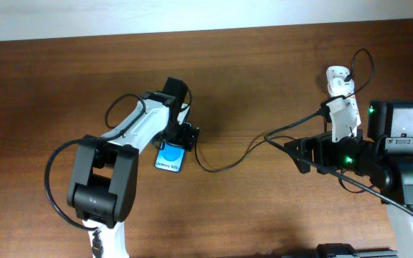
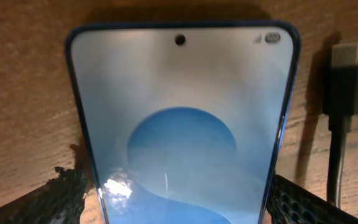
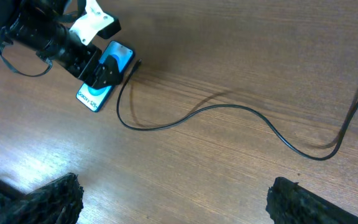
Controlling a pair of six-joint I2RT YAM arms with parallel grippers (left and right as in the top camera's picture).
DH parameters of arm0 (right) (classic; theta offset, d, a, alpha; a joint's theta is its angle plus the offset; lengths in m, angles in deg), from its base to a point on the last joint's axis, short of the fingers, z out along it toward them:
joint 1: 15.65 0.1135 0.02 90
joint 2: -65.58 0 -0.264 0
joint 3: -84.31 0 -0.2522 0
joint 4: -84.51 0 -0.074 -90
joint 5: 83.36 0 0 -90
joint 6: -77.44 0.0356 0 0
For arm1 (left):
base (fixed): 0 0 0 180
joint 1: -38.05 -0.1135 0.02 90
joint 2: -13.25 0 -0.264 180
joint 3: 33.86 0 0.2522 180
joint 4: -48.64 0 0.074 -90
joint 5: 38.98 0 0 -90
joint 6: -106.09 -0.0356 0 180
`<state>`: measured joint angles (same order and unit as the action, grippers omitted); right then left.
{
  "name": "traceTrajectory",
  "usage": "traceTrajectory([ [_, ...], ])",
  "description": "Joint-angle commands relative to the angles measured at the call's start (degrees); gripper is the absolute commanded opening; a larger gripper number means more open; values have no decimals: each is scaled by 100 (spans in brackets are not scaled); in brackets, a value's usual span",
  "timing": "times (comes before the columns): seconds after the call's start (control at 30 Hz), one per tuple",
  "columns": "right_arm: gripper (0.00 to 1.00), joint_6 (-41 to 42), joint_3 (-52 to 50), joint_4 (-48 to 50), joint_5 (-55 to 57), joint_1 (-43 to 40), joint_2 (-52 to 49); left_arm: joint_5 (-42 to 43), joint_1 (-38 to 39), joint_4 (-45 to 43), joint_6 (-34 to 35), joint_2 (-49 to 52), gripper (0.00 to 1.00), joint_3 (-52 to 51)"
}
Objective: Plug charger to phone and switch on socket
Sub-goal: 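Lower the left gripper and close it on the phone's top end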
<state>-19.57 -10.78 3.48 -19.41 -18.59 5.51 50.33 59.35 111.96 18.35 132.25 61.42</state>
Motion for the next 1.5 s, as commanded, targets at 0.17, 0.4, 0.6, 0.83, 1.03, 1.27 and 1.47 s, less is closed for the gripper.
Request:
traceTrajectory([
  [0.17,99,22,111,9,-33,31,7,190,105,-114,535,133,93,-487],
  [0.4,99,22,111,-28,-33,31,7,195,105,-131,1117,133,84,-487],
  [0.6,99,22,111,-31,-33,31,-13,195,105,-306,1305,133,84,-487],
  [0.83,99,22,111,-144,-33,31,-249,358,105,-66,2420,133,82,-487],
  [1.03,99,22,111,-223,-37,31,-428,428,105,-98,2087,133,92,-487],
  [1.27,99,22,111,-299,-37,31,-428,428,105,-208,1200,133,87,-487],
  [1.47,99,24,111,-306,-37,31,-428,385,105,-304,999,133,87,-487],
])
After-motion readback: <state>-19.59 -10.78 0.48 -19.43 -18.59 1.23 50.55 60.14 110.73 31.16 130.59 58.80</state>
